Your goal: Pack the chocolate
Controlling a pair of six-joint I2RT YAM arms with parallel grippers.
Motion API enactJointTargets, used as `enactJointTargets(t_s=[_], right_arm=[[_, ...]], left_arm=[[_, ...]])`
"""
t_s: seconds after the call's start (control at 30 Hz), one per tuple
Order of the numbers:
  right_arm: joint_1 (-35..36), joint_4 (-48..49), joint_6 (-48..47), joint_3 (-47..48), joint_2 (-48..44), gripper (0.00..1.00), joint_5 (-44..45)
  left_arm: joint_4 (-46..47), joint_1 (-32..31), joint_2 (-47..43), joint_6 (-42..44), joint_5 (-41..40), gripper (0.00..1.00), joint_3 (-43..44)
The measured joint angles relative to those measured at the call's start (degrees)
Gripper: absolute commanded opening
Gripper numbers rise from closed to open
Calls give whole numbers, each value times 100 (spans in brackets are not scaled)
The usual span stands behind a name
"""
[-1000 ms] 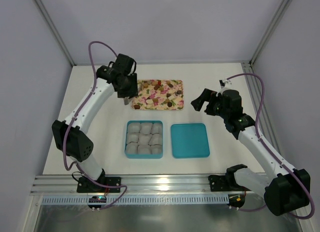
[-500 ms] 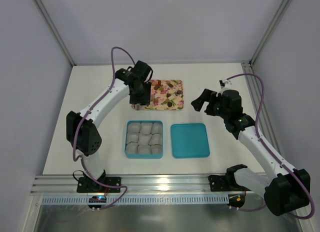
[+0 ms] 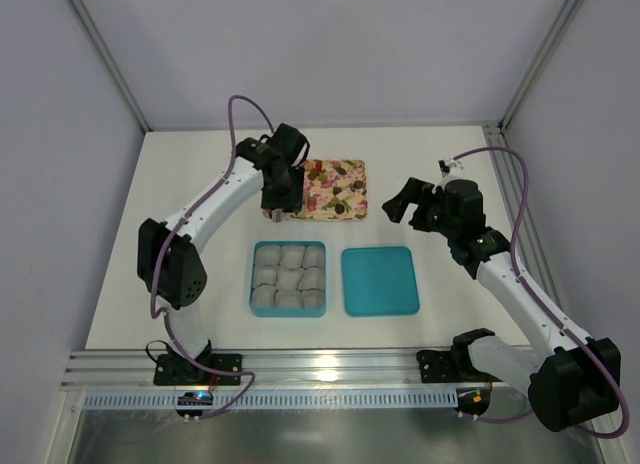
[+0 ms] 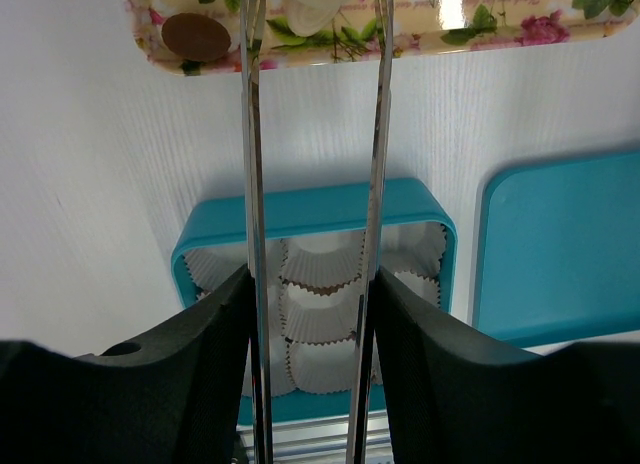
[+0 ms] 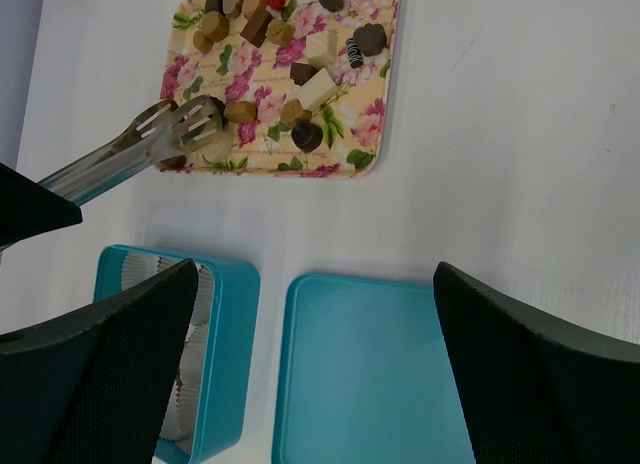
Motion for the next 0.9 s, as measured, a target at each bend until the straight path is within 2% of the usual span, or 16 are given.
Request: enactJointTargets(t_s=[0.43, 0.9], right_arm=[[-2, 0, -2, 0, 0, 100, 0], [-2, 2, 0, 0, 0, 100, 2]], left_arm=[[11, 0, 133, -2, 2, 48, 0], [50, 0, 153, -7, 7, 40, -2]])
